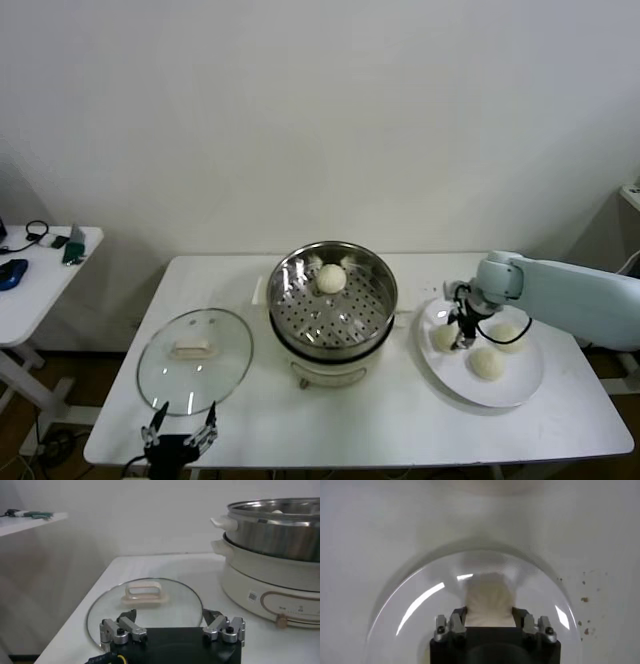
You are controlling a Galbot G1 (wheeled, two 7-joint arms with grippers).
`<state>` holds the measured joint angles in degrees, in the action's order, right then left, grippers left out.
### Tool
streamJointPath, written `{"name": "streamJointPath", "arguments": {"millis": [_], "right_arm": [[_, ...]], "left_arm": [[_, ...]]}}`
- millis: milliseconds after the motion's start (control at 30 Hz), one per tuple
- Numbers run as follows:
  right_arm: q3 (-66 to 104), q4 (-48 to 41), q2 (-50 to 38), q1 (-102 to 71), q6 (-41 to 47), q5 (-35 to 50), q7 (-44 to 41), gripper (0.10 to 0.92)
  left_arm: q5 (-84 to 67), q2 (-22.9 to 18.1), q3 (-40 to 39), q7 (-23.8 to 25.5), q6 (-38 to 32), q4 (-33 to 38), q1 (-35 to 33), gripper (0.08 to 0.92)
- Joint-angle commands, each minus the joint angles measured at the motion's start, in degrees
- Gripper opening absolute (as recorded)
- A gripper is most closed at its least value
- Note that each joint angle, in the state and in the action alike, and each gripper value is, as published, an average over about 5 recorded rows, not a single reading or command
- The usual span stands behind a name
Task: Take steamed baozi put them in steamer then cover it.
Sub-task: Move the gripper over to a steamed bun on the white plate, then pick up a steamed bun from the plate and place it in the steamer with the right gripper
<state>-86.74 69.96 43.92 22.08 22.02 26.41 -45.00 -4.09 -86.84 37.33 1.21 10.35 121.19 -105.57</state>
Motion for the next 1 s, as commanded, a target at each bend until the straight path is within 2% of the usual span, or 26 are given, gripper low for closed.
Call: {"name": "streamJointPath", "arguments": {"millis": [33, 333, 500, 667, 833, 1000], "right_arm": [[-0.9, 0.1, 0.0, 3.9, -1.6, 2.6, -3.0, 0.603], [-12.9, 4.2, 0.5, 23.7, -4.9, 7.5, -8.7, 0.518], [-18.6, 5.9, 2.7, 38.1, -7.1, 11.2, -13.7, 0.509], [-19.1, 6.3, 8.8, 50.7, -8.2, 18.1, -17.1, 0.509], [-10.3, 9.7, 16.5, 50.7, -4.9, 25.5, -15.6, 0.509], [-3.1, 11.6, 24.9, 43.5, -1.3, 27.0, -11.3, 0.509]], "left_arm": [[0.0, 0.1, 0.0, 0.0, 0.1, 0.1, 0.0, 0.823], [-0.3, 0.0, -0.1, -0.6, -0.1, 0.3, 0.2, 0.823], [-0.6, 0.3, -0.1, -0.9, -0.3, 0.4, 0.2, 0.823], [-1.0, 0.7, 0.0, -0.8, -0.1, 0.9, 0.5, 0.823], [-1.1, 0.8, -0.4, -0.7, 0.4, 1.1, 1.4, 0.823], [-1.2, 1.1, -0.7, -0.6, 0.4, 1.4, 1.6, 0.823]]}}
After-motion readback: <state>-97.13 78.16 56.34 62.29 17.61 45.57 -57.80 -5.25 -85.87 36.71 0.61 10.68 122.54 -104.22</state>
